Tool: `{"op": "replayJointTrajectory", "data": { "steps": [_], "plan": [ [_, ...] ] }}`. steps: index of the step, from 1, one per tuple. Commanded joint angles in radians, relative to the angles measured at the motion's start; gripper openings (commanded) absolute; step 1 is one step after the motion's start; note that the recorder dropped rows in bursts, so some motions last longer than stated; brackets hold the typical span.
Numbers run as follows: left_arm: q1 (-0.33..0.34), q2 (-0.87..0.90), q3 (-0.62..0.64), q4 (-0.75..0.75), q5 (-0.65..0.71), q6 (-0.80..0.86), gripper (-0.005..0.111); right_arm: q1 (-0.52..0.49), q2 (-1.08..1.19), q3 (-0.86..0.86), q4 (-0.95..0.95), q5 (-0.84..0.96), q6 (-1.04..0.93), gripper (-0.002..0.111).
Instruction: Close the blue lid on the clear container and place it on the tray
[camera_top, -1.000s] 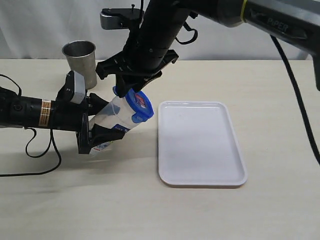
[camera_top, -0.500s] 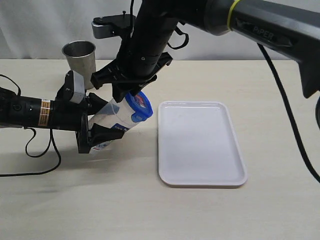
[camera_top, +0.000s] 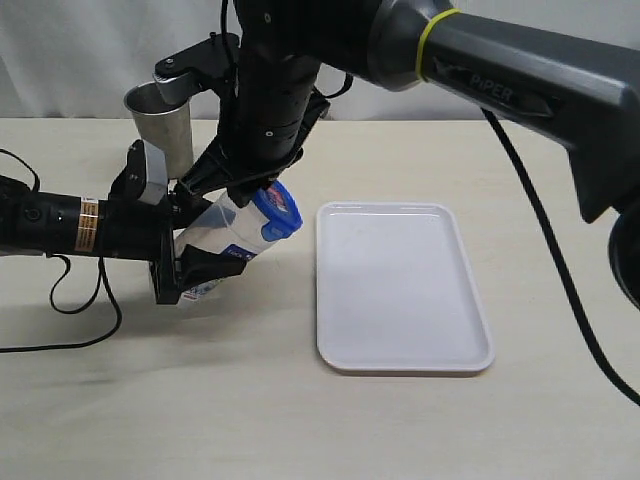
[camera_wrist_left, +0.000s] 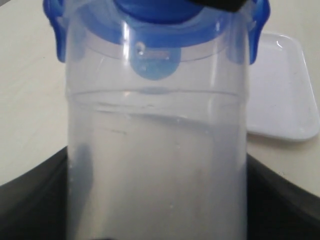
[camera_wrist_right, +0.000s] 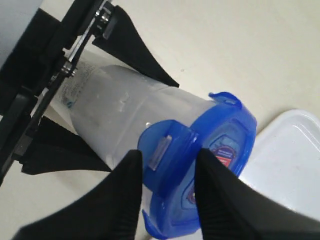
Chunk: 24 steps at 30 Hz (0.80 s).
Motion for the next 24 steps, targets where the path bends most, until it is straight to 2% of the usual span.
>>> {"op": "replayJointTrajectory", "data": {
  "steps": [1,4,7,15,20,22,24],
  "plan": [
    [-0.007,-0.015,-0.006,-0.025,-0.077,0.006,0.000,0.024,0.033,0.009,0.035,-0.003,-0.045,0.009],
    [-0.007,-0.015,-0.006,-0.027,-0.077,0.012,0.000,0.024,0.009,-0.033,0.048,-0.007,-0.064,0.010],
    [-0.007,-0.015,-0.006,-0.045,-0.077,0.029,0.000,0.024,-0.046,-0.110,0.057,-0.011,-0.089,0.017],
    [-0.007,-0.017,-0.006,-0.149,-0.179,0.137,0.000,0.024,-0.249,-0.084,0.053,-0.060,-0.156,0.019],
    [-0.032,-0.031,-0.006,-0.240,-0.179,0.135,0.000,0.012,-0.381,0.111,0.035,-0.230,-0.158,0.004],
    [-0.050,-0.038,-0.006,-0.275,-0.179,0.135,0.000,-0.008,-0.455,0.217,0.035,-0.325,-0.158,0.004],
    [-0.095,-0.046,-0.006,-0.310,-0.179,0.133,0.000,-0.063,-0.566,0.402,0.058,-0.480,-0.154,0.004]
  ]
}}
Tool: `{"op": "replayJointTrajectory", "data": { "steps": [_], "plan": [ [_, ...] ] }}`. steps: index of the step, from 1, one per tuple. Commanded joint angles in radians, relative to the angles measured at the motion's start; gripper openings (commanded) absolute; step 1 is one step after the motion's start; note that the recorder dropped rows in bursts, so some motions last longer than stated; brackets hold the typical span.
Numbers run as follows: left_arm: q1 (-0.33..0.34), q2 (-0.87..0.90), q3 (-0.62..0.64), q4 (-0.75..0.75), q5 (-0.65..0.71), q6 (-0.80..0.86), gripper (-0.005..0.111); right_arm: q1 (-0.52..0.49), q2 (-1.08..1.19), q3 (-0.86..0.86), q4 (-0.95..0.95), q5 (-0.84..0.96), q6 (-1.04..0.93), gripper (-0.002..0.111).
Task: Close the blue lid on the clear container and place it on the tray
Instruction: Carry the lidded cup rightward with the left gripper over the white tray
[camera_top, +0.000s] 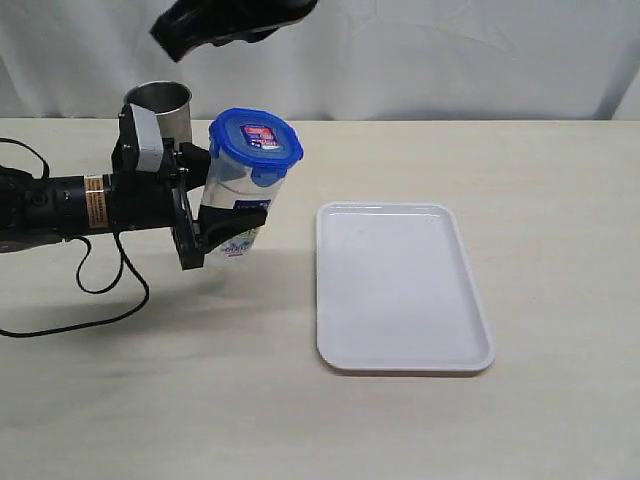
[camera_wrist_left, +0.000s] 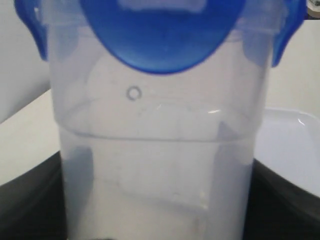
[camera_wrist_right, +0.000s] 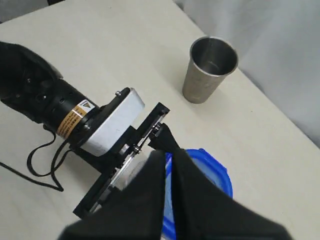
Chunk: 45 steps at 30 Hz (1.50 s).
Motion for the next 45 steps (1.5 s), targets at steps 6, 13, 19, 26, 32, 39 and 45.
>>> {"op": "replayJointTrajectory", "data": {
  "steps": [6,13,19,26,32,39,45],
  "plan": [
    [-0.194,-0.026,-0.031,-0.188,-0.038,0.007,0.000,-0.235,-0.346,0.561,0.065,-0.425,0.001,0.004],
    [-0.371,-0.019,-0.123,-0.375,-0.038,0.007,0.000,-0.408,-0.434,0.755,0.200,-0.499,-0.003,0.004],
    [-0.460,-0.019,-0.196,-0.417,0.088,0.007,0.000,-0.501,-0.412,0.861,0.238,-0.496,-0.005,0.004],
    [-0.487,0.022,-0.223,-0.466,0.244,0.007,0.000,-0.501,-0.412,0.881,0.559,-0.495,-0.285,0.004],
    [-0.487,0.062,-0.225,-0.482,0.253,0.001,0.000,-0.501,-0.412,0.881,0.811,-0.450,-0.570,0.004],
    [-0.484,0.062,-0.242,-0.250,0.446,-0.139,0.000,-0.552,-0.412,0.881,0.803,-0.477,-0.560,0.004],
    [-0.477,0.094,-0.303,-0.188,0.440,-0.263,0.000,-0.551,-0.412,0.881,0.803,-0.467,-0.560,0.004]
  ]
}}
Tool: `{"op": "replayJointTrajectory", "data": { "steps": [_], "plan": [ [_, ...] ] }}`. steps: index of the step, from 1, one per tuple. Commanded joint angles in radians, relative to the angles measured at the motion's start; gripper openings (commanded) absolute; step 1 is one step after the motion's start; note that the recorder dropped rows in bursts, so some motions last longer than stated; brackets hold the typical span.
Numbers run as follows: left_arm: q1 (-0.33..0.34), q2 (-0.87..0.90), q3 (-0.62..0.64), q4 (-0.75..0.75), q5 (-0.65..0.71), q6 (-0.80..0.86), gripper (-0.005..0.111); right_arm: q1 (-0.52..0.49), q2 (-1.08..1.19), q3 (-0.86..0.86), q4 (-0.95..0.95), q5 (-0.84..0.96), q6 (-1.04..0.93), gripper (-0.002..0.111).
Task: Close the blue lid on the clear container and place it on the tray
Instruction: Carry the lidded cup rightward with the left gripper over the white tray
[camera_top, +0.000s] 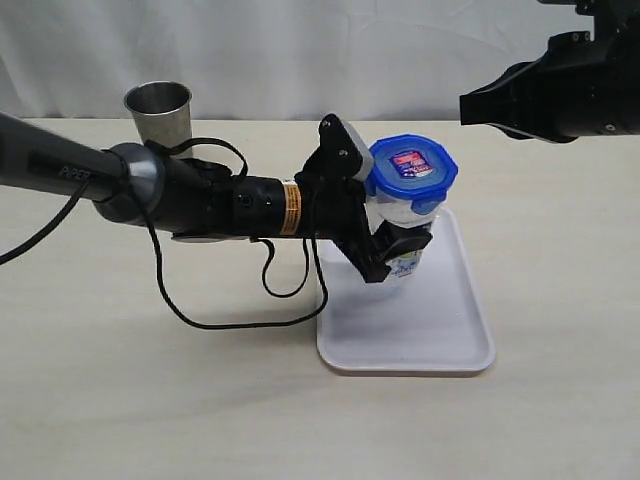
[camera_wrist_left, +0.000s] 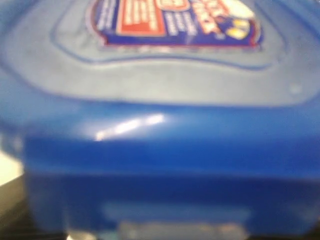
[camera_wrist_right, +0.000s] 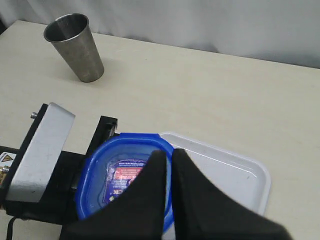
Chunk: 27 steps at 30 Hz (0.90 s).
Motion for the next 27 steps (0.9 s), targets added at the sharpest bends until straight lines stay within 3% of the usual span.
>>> {"op": "replayJointTrajectory", "data": {
  "steps": [1,6,11,19,27],
  "plan": [
    [0.001,0.032,-0.014,0.003,-0.021,-0.048,0.000,-0.005,-0.003,0.003,0.005,0.001,-0.009,0.004],
    [0.001,0.039,-0.019,0.017,-0.028,-0.033,0.000,-0.005,-0.003,0.003,0.005,0.003,-0.009,0.004],
    [0.001,-0.002,-0.032,0.059,0.024,0.232,0.000,-0.005,-0.003,0.003,0.005,-0.033,-0.025,0.004],
    [-0.029,-0.068,-0.108,0.049,0.535,0.802,0.000,-0.005,-0.003,0.003,0.005,-0.071,-0.052,0.004],
    [-0.078,-0.068,-0.167,0.065,0.742,1.343,0.000,-0.005,-0.003,0.003,0.005,-0.143,-0.081,0.004]
  ]
}}
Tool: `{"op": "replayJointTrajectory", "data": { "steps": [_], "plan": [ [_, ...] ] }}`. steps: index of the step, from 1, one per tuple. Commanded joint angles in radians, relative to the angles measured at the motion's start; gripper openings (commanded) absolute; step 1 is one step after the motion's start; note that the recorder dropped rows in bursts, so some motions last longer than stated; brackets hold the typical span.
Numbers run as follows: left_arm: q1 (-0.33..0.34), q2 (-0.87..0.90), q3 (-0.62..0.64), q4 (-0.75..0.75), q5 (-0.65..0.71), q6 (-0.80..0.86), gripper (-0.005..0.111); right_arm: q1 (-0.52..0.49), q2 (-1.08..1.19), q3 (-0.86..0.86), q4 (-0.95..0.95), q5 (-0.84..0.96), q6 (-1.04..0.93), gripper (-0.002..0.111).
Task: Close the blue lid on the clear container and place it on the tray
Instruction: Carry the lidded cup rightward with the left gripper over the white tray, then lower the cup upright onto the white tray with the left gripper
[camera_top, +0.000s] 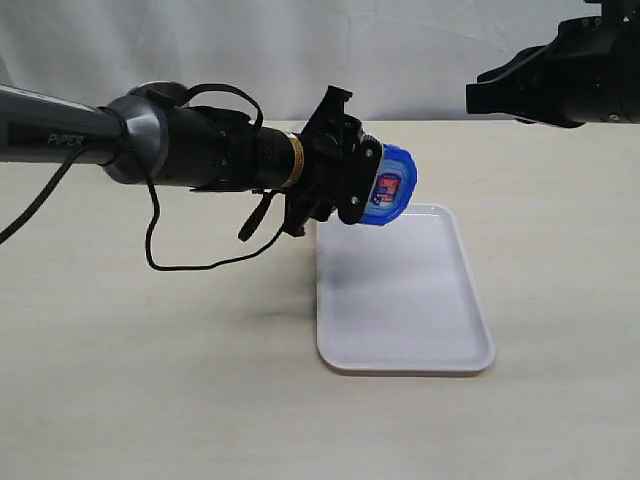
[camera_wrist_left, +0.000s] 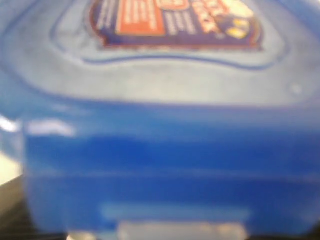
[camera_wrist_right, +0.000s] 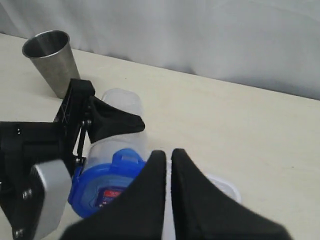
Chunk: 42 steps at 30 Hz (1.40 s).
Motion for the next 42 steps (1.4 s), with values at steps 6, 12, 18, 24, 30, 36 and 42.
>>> {"op": "replayJointTrajectory", "data": {
  "steps": [6,12,18,24,30,36,42],
  "plan": [
    [-0.096,-0.016,-0.040,0.209,0.274,0.452,0.000,-0.005,-0.003,0.003,0.003,-0.068,-0.053,0.004],
    [-0.134,-0.016,-0.040,0.365,0.364,0.452,0.000,-0.005,-0.003,0.003,-0.003,-0.068,-0.060,0.004],
    [-0.136,-0.016,-0.040,0.346,0.362,0.422,0.000,-0.005,-0.003,0.003,-0.018,-0.064,-0.060,0.004],
    [-0.130,-0.016,-0.040,0.280,0.216,-0.054,0.000,-0.005,-0.003,0.003,-0.017,-0.061,-0.051,0.004],
    [-0.065,-0.016,-0.040,0.059,-0.201,-0.596,0.000,-0.005,-0.003,0.003,-0.017,-0.063,-0.026,0.004],
    [0.008,0.011,-0.040,0.140,-0.417,-1.046,0.000,-0.005,-0.005,-0.013,-0.017,-0.115,0.015,0.004],
    [0.074,0.071,-0.040,0.137,-0.712,-1.327,0.000,-0.005,-0.011,-0.025,-0.017,-0.092,0.029,0.004]
  ]
}}
